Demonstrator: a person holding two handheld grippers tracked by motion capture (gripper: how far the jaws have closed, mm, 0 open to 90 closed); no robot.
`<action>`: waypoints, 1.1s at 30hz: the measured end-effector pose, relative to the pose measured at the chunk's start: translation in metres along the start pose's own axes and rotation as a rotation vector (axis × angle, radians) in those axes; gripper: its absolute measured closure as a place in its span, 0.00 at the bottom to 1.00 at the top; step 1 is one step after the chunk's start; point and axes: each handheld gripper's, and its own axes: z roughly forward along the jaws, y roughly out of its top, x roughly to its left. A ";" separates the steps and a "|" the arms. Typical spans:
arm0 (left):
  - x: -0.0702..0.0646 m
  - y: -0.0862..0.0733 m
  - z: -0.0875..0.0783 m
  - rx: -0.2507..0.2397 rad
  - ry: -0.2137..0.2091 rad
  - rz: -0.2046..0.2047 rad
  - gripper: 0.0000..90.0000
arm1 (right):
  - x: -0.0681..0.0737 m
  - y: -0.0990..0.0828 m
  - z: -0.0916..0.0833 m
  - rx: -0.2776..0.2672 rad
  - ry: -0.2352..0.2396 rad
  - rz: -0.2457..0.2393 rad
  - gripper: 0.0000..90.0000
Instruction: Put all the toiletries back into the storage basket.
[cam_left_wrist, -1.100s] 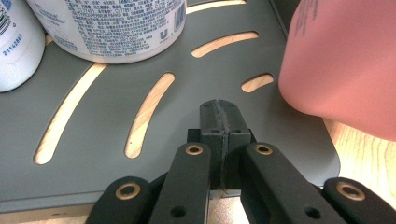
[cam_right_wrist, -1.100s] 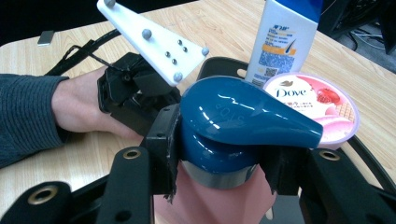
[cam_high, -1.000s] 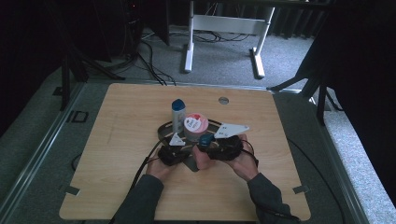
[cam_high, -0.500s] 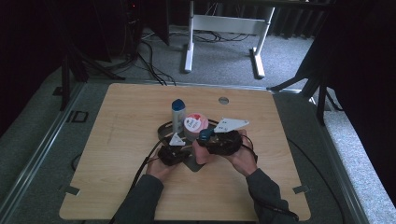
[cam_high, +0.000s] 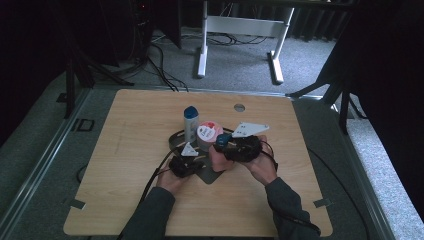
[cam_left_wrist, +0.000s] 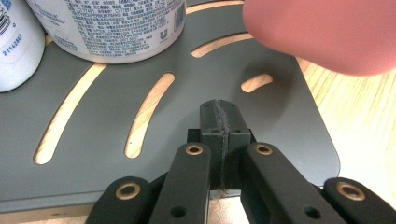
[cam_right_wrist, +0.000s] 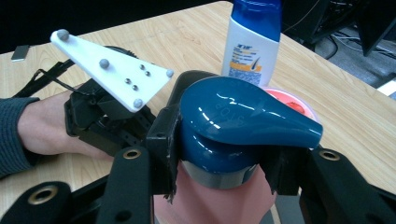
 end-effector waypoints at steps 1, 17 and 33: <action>0.000 0.000 0.000 0.000 0.000 0.000 1.00 | -0.001 0.000 0.000 0.001 -0.001 0.001 0.59; 0.000 0.000 0.000 0.001 -0.001 0.001 1.00 | -0.019 0.000 -0.003 0.015 -0.046 0.028 0.59; 0.000 0.000 0.000 -0.001 -0.001 0.001 1.00 | -0.037 -0.005 -0.008 0.020 -0.086 0.063 0.59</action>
